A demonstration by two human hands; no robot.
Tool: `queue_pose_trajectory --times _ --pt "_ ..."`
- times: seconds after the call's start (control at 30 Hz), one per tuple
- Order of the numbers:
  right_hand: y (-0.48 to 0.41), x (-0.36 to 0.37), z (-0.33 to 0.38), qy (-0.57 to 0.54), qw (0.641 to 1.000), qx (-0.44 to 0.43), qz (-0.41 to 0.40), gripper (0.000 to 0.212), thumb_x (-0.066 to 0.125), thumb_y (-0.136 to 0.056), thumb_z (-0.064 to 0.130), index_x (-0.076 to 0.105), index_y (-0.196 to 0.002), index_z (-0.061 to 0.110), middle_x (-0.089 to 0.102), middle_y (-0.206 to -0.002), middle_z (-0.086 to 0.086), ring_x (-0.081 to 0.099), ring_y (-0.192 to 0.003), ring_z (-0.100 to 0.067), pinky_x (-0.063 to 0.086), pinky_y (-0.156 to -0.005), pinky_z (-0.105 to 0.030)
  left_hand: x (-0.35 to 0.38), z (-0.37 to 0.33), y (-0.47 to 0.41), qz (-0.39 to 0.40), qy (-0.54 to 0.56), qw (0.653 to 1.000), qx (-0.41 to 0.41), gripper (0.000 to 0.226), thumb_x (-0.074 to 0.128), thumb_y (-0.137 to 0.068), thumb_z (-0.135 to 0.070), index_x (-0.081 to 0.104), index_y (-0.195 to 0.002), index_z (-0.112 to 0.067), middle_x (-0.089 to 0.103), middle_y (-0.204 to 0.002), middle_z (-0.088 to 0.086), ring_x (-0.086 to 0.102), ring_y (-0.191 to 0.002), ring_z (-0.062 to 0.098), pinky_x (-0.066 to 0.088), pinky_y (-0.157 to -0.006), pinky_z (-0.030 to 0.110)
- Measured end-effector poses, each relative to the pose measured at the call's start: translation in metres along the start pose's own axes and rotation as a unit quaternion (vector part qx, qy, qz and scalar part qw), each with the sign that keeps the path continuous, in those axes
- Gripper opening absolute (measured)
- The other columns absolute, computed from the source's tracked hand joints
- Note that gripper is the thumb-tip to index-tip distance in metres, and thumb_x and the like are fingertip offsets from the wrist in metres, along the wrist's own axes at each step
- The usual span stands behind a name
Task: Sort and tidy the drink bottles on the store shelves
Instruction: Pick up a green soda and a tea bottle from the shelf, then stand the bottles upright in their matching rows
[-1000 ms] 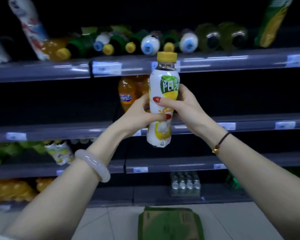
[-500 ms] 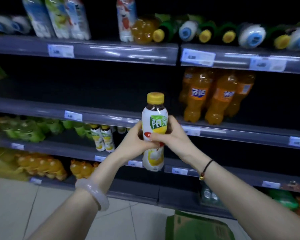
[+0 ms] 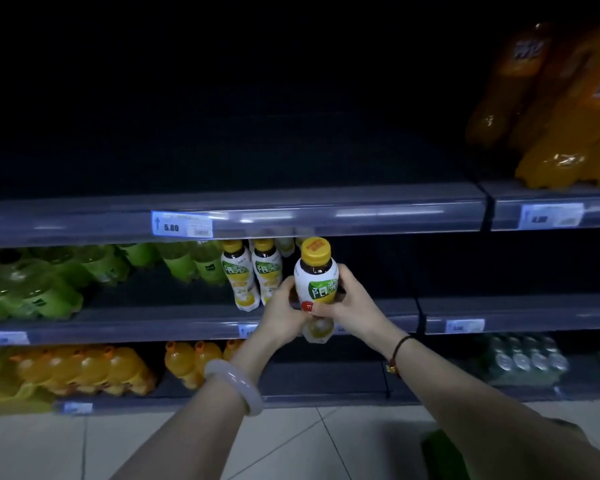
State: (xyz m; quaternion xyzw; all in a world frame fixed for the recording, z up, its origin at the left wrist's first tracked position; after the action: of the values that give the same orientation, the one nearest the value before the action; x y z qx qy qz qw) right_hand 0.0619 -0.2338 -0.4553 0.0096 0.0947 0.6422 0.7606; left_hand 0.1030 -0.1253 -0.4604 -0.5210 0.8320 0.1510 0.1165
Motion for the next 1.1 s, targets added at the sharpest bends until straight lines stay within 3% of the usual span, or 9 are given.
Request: queue_pose_trajectory --times 0.07,0.17,0.23,0.4,0.5,0.63,0.77,0.9,1.1 --pt "-0.026 0.007 -0.016 0.009 1.000 -0.013 -0.003 0.063 0.077 -0.073 0.001 0.045 -0.120 0.026 0.062 -0.111 0.005 0.061 -0.106 -0.013 0.054 -0.088 -0.030 -0.003 0.021 -0.023 -0.014 0.009 1.000 -0.003 0.059 0.076 -0.069 0.002 0.050 -0.122 -0.005 0.063 -0.112 0.012 0.061 -0.102 0.025 0.052 -0.087 0.037" --pt "-0.063 0.013 -0.041 0.016 0.999 -0.027 -0.009 0.062 0.076 -0.073 0.000 0.044 -0.120 0.025 0.062 -0.116 0.000 0.060 -0.110 -0.017 0.053 -0.093 -0.039 -0.007 0.046 -0.055 -0.037 0.015 0.999 0.021 0.051 0.074 -0.072 0.002 0.053 -0.118 -0.006 0.065 -0.106 0.005 0.062 -0.098 0.018 0.052 -0.073 0.014" --pt "-0.085 0.015 -0.057 0.002 0.999 -0.028 -0.018 0.059 0.075 -0.074 -0.001 0.045 -0.118 0.025 0.062 -0.113 0.001 0.060 -0.110 -0.018 0.052 -0.095 -0.041 -0.008 0.060 -0.072 -0.046 0.015 0.998 0.034 0.046 0.074 -0.074 -0.002 0.055 -0.116 -0.006 0.064 -0.104 0.002 0.061 -0.097 0.016 0.049 -0.068 0.011" --pt "-0.116 0.017 -0.093 0.002 0.999 -0.027 -0.031 0.058 0.075 -0.073 -0.001 0.046 -0.119 0.019 0.066 -0.108 -0.004 0.063 -0.105 -0.021 0.053 -0.093 -0.040 0.005 0.097 -0.096 -0.047 0.017 0.999 0.008 0.039 0.072 -0.077 -0.002 0.058 -0.114 0.003 0.067 -0.110 0.016 0.063 -0.102 0.027 0.052 -0.090 0.038" --pt "-0.132 0.010 -0.108 -0.001 0.999 -0.012 -0.049 0.061 0.073 -0.076 0.001 0.043 -0.128 0.009 0.067 -0.107 -0.007 0.065 -0.100 -0.019 0.054 -0.087 -0.034 0.008 0.108 -0.107 -0.062 0.039 0.997 -0.011 0.027 0.066 -0.083 -0.002 0.059 -0.107 0.007 0.067 -0.106 0.022 0.064 -0.100 0.030 0.052 -0.091 0.045" --pt "-0.140 0.020 -0.116 0.014 1.000 -0.006 -0.012 0.066 0.068 -0.080 0.001 0.035 -0.135 0.017 0.062 -0.105 0.007 0.060 -0.098 -0.009 0.051 -0.078 -0.015 0.004 0.113 -0.115 -0.075 0.025 0.997 -0.006 0.015 0.065 -0.082 -0.001 0.064 -0.097 0.000 0.070 -0.099 0.017 0.066 -0.097 0.029 0.052 -0.089 0.048" --pt "-0.142 0.023 -0.114 0.074 0.997 0.024 0.006 0.075 0.069 -0.078 0.010 0.030 -0.142 0.023 0.061 -0.120 -0.002 0.058 -0.113 -0.018 0.047 -0.100 -0.035 0.005 0.114 -0.115 -0.056 0.004 0.998 -0.015 0.026 0.065 -0.079 0.002 0.064 -0.104 0.000 0.069 -0.103 0.015 0.063 -0.101 0.028 0.050 -0.093 0.048" --pt "-0.126 0.014 -0.095 0.098 0.994 0.040 -0.021 0.068 0.067 -0.078 0.006 0.035 -0.137 0.016 0.062 -0.119 -0.006 0.059 -0.112 -0.021 0.047 -0.100 -0.038 0.005 0.094 -0.107 -0.034 -0.065 0.996 -0.049 0.022 0.065 -0.080 -0.012 0.065 -0.101 -0.006 0.070 -0.099 0.012 0.064 -0.097 0.025 0.051 -0.089 0.038" --pt "-0.057 0.006 0.004 0.217 0.976 -0.028 -0.017 0.034 0.052 -0.087 0.023 0.061 -0.120 0.019 0.064 -0.107 0.005 0.059 -0.104 -0.003 0.041 -0.085 -0.005 0.005 -0.008 -0.061 -0.007 -0.111 0.994 -0.002 0.037 0.056 -0.087 -0.008 0.057 -0.124 -0.010 0.061 -0.121 0.010 0.054 -0.118 0.017 0.040 -0.103 0.027"
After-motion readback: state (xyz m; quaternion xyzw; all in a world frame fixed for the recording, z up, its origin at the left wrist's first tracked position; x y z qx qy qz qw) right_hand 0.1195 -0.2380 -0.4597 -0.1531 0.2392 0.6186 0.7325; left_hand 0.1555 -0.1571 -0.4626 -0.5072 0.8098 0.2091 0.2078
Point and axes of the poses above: each hand's wrist, its own y-axis away from the middle knuckle, its own x-axis out of the palm, z = x × y, the point moved 10 cm from there along -y, towards the middle knuckle
